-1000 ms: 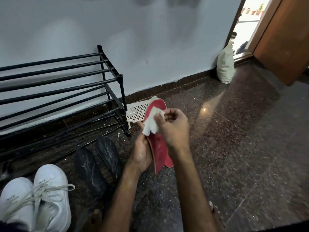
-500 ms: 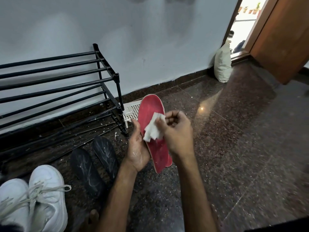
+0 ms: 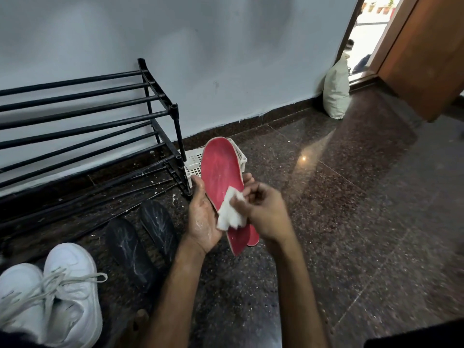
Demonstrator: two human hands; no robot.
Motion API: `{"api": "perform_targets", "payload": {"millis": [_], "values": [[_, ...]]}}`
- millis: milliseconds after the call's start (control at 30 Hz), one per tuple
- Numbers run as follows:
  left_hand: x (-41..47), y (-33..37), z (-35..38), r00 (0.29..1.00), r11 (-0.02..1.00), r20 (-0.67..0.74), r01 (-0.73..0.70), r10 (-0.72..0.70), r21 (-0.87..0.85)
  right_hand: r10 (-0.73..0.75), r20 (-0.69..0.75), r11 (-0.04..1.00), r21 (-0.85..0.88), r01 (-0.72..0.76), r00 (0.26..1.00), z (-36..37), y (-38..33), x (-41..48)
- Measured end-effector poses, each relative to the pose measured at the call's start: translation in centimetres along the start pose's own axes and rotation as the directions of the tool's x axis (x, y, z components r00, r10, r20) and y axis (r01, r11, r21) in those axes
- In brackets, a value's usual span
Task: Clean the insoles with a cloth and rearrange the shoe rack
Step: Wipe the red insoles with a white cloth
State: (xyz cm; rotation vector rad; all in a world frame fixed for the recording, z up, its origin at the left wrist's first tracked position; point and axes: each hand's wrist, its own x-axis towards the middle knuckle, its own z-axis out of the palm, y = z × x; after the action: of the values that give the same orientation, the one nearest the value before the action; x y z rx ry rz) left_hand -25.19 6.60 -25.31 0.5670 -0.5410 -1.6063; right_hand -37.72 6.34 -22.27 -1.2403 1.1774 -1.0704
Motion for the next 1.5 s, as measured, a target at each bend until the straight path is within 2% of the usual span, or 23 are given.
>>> {"api": "perform_targets", "payload": {"millis": [100,167,200,233,267,333,400,467,533,600,667,733,767,800,900,967,1033,1100,1133,1200,1267,1333,1500], "values": [[0.1,0.4,-0.5,0.998,0.998,-0.026,-0.064,0.064,0.009,0.183,-0.08,0.964,-0.183,-0.195,0.98,-1.4,6.3,-0.5],[0.2,0.6,-1.1,0.995,0.995,-0.017,-0.1,0.1,-0.013,0.254,-0.152,0.833,-0.468,-0.296,0.955,-3.1,9.1,-1.2],[0.2,0.7,-1.3,0.994,0.994,-0.012,-0.11,0.11,-0.025,0.269,-0.19,0.767,-0.551,-0.329,0.944,-3.8,9.9,-1.5],[0.1,0.8,-1.3,0.994,0.993,-0.011,-0.112,0.112,-0.036,0.273,-0.221,0.76,-0.547,-0.351,0.936,-4.5,10.4,-1.6],[0.1,0.9,-1.4,0.994,0.993,-0.012,-0.111,0.111,-0.039,0.278,-0.227,0.814,-0.461,-0.354,0.933,-4.8,10.3,-1.6],[0.1,1.0,-1.6,0.993,0.992,0.002,-0.114,0.115,-0.059,0.276,-0.18,0.954,-0.071,-0.292,0.944,-4.6,8.4,-1.1],[0.2,1.0,-1.8,0.994,0.991,-0.003,-0.11,0.11,-0.074,0.209,-0.064,0.931,0.32,-0.178,0.976,-3.6,5.5,-0.5],[0.2,1.0,-1.8,0.994,0.991,-0.015,-0.107,0.106,-0.082,0.12,0.036,0.88,0.46,-0.123,0.992,-2.1,3.2,-0.2],[0.3,1.0,-1.8,0.992,0.99,-0.032,-0.122,0.12,-0.073,0.111,0.124,0.901,0.407,-0.153,0.986,-0.7,2.9,-0.3],[0.4,1.0,-2.0,0.991,0.989,-0.045,-0.13,0.126,-0.076,0.222,0.145,0.954,0.171,-0.246,0.964,0.0,5.3,-1.0],[0.4,1.2,-2.2,0.988,0.987,-0.061,-0.144,0.14,-0.076,0.339,0.034,0.936,-0.114,-0.333,0.94,-0.5,9.1,-1.7],[0.3,1.4,-2.5,0.986,0.985,-0.072,-0.153,0.147,-0.081,0.355,-0.128,0.853,-0.362,-0.377,0.926,-2.0,12.0,-1.9],[0.2,1.4,-2.7,0.986,0.985,-0.079,-0.154,0.148,-0.079,0.35,-0.17,0.843,-0.372,-0.389,0.921,-2.8,12.5,-1.8],[0.2,1.5,-2.7,0.986,0.986,-0.09,-0.149,0.143,-0.07,0.341,-0.196,0.876,-0.289,-0.387,0.919,-3.5,12.3,-1.4],[0.3,1.3,-2.9,0.99,0.995,-0.107,-0.089,0.093,0.035,0.312,-0.22,0.944,0.183,-0.275,0.924,-4.3,8.9,-0.2],[0.3,1.0,-2.8,0.995,0.99,-0.089,-0.025,0.037,0.14,0.267,-0.198,0.906,0.386,-0.175,0.943,-3.8,6.0,0.3],[0.4,0.6,-2.8,0.999,0.972,-0.045,0.039,-0.03,0.232,0.169,-0.271,0.934,0.351,-0.066,0.948,-2.8,3.8,0.5],[0.4,0.2,-2.6,0.996,0.962,-0.02,0.094,-0.092,0.256,-0.044,-0.429,0.995,0.057,0.076,0.902,-1.6,1.6,0.9],[0.3,0.1,-2.4,0.993,0.964,-0.024,0.117,-0.114,0.237,-0.195,-0.481,0.981,-0.12,0.156,0.855,-0.9,0.3,1.3],[0.2,-0.2,-1.9,0.989,0.972,-0.029,0.149,-0.146,0.179,-0.485,-0.454,0.854,-0.429,0.293,0.748,0.3,-2.0,2.3],[-0.1,-0.2,-1.3,0.988,0.981,-0.037,0.155,-0.152,0.115,-0.639,-0.297,0.686,-0.638,0.35,0.71,1.6,-2.8,3.4],[0.0,-0.1,-0.6,0.987,0.984,-0.038,0.16,-0.158,0.078,-0.636,-0.179,0.638,-0.67,0.38,0.751,2.7,-2.4,3.7],[-0.1,0.3,-0.4,0.982,0.984,-0.077,0.173,-0.175,-0.031,-0.617,-0.035,0.673,-0.542,0.504,0.786,3.2,-0.5,2.4]]}}
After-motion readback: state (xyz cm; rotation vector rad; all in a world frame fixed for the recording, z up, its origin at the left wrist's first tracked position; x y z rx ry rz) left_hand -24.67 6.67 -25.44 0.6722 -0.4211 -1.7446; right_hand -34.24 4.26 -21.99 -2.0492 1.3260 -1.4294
